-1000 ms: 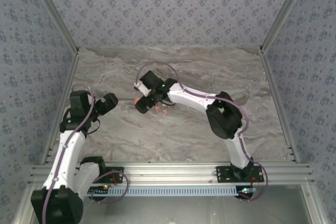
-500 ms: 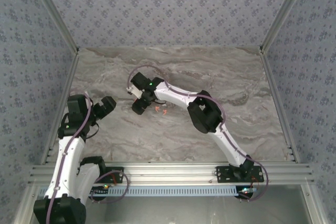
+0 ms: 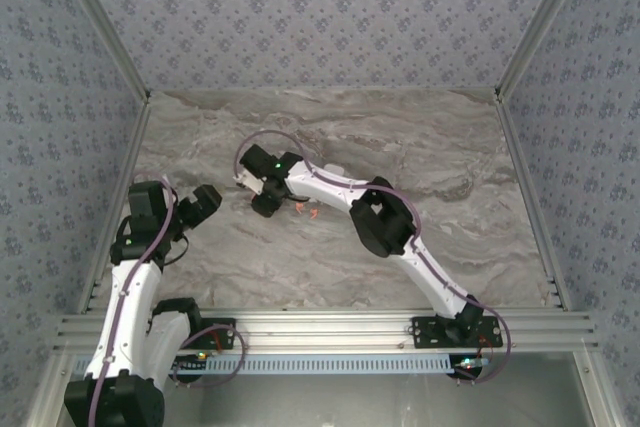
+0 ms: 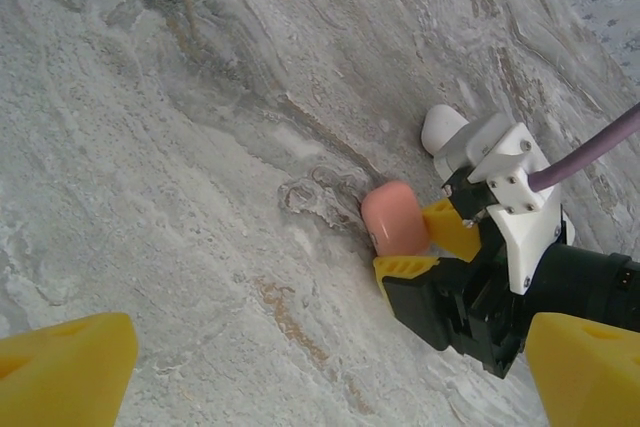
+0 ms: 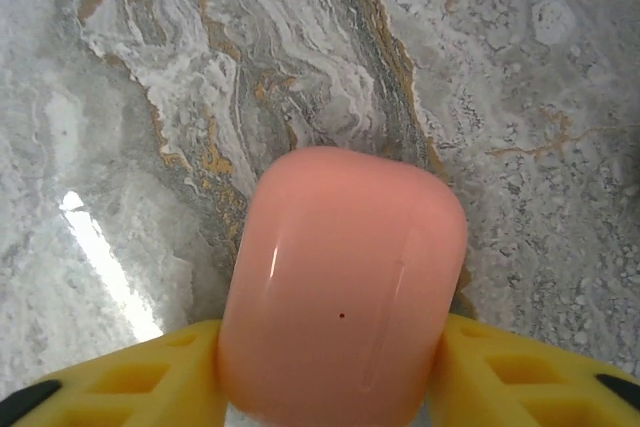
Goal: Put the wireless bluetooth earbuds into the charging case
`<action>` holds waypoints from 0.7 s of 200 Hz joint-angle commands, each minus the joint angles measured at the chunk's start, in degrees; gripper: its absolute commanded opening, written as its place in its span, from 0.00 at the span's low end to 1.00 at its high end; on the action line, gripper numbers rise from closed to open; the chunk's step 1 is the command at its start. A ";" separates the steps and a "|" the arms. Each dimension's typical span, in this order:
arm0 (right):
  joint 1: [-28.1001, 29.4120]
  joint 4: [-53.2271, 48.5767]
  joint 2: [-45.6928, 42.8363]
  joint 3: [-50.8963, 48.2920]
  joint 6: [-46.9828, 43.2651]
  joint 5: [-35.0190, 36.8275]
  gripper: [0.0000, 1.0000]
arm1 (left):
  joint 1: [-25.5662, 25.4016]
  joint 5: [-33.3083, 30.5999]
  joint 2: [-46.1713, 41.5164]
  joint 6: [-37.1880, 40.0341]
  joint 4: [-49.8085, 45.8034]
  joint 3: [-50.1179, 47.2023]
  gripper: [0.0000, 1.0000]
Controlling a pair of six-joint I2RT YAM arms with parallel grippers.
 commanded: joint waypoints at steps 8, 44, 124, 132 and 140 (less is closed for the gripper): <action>-0.52 4.14 -7.79 -9.83 -1.97 2.44 0.40 | 0.20 4.74 -1.89 1.28 0.09 -0.23 0.96; -1.00 16.05 -24.62 -26.96 -2.78 2.22 0.37 | 0.27 15.70 -3.06 -0.64 6.38 -1.59 0.91; 2.89 27.24 -64.61 -60.64 -8.11 12.55 0.37 | -7.83 39.23 -0.30 -6.96 19.49 6.32 0.82; 3.23 26.02 -67.27 -61.19 -8.54 13.22 0.37 | -10.33 39.14 0.47 -7.31 20.61 7.06 0.81; 3.74 24.94 -69.76 -61.61 -9.09 13.75 0.37 | -12.88 38.55 1.29 -7.63 21.95 7.74 0.79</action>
